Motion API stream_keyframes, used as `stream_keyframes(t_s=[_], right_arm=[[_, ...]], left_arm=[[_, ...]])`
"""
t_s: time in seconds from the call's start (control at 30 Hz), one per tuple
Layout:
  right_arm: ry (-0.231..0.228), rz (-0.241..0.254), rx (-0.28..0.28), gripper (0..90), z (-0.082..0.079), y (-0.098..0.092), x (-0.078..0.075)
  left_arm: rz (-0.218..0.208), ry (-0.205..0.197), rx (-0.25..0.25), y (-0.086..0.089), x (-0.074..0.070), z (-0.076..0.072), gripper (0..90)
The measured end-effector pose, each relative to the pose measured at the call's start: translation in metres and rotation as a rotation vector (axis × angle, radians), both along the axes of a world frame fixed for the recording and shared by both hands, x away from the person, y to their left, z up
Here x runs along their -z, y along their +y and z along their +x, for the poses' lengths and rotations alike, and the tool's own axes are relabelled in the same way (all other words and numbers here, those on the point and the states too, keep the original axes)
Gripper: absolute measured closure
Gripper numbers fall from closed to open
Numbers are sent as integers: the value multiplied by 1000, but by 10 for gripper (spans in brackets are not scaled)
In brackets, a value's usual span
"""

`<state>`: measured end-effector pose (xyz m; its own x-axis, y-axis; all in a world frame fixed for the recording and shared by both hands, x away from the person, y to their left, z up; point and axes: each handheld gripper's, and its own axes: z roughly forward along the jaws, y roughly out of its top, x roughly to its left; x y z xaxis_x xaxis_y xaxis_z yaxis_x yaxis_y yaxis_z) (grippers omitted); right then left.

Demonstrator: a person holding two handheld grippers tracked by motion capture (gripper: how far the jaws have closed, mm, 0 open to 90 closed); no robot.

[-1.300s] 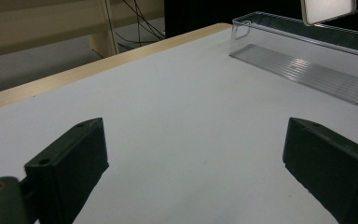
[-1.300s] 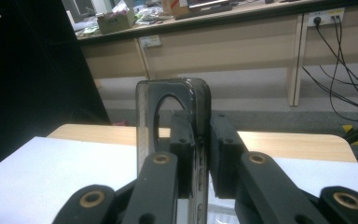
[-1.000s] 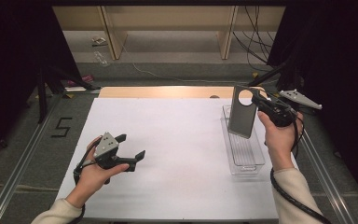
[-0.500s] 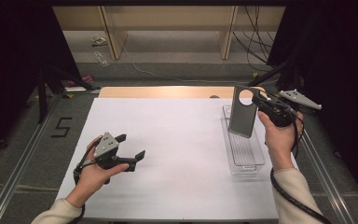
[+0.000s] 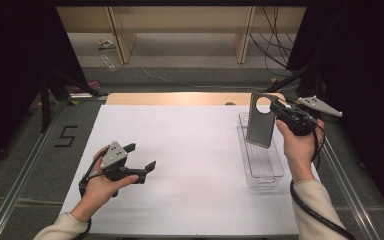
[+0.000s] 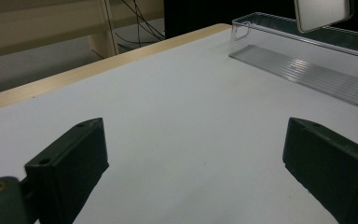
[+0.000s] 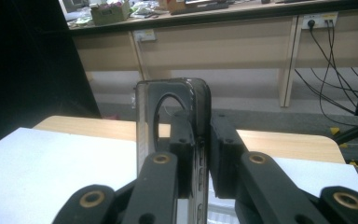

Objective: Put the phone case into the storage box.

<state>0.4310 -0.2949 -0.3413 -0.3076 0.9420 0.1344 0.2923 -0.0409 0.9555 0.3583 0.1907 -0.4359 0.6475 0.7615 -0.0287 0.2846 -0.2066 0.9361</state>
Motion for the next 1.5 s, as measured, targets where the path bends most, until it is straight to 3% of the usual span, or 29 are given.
stream_keyframes(t_s=[0.53,1.5], right_arm=[[2,-27,6,818,9,-1,2],[29,-99,18,818,45,3,9]], left_arm=[[-3,2,0,0,0,0,61],[-9,5,-3,0,0,1,61]])
